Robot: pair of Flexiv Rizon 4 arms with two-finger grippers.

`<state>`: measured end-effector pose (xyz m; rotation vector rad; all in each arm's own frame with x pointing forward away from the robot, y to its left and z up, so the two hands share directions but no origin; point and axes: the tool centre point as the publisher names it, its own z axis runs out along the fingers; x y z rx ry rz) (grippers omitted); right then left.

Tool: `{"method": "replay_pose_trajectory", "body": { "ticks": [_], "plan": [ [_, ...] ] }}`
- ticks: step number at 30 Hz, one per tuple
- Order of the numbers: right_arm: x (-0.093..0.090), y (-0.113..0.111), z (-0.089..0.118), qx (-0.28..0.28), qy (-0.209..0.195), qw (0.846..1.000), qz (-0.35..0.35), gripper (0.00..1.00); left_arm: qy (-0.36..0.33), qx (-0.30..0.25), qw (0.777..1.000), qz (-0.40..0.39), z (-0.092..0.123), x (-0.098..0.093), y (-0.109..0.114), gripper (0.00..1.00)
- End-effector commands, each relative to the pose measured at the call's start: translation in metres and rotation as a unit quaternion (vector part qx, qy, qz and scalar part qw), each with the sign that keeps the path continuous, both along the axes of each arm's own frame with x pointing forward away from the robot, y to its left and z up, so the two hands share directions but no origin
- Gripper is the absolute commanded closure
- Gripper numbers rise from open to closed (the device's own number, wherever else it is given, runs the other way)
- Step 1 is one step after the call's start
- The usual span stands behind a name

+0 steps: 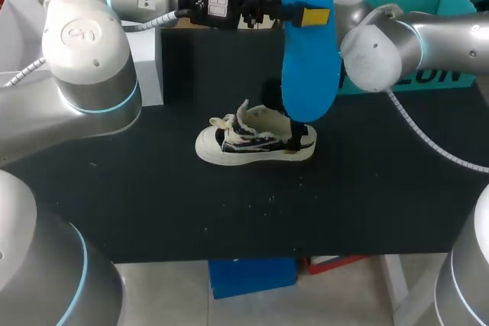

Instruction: Take the shoe out of the shoebox, open the shoe tongue, remove and reinsert the insole, then place the shoe into the shoebox

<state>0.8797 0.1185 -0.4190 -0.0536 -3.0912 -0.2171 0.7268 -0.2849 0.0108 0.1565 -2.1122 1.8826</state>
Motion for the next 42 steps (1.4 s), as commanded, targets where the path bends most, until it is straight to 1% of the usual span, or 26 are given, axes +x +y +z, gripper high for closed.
{"method": "replay_pose_trajectory", "body": {
  "ticks": [1,11,30,34,38,40,42],
  "plan": [
    [0.0028,0.0025,-0.0027,-0.003,0.003,1.0,0.001,0.0,0.0,0.0,1.0,0.002,-0.0006,-0.0012,-0.0009,1.0],
    [0.0024,0.0041,-0.0045,-0.012,0.01,1.0,0.005,0.0,0.0,0.0,1.0,0.002,-0.0006,-0.0012,-0.0009,1.0],
    [0.002,0.0061,-0.0046,-0.021,0.006,1.0,0.007,0.0,0.0,0.0,1.0,0.002,-0.0006,-0.0012,-0.0009,1.0],
    [0.0011,0.004,-0.0019,-0.007,0.001,1.0,0.01,0.0,0.0,0.0,1.0,0.002,-0.0006,-0.0012,-0.0009,1.0],
    [0.0003,0.0027,-0.0003,0.022,-0.005,0.999,0.023,0.0,0.0,0.0,1.0,0.002,-0.0006,-0.0012,-0.0009,1.0],
    [-0.0006,0.0012,-0.0001,0.054,-0.009,0.998,0.025,0.0,0.0,0.0,1.0,0.002,-0.0006,-0.0012,-0.0009,1.0],
    [-0.0009,-0.0005,-0.0004,0.073,-0.013,0.997,0.019,0.0,0.0,0.0,1.0,0.002,-0.0006,-0.0012,-0.0009,1.0]
  ]
}}
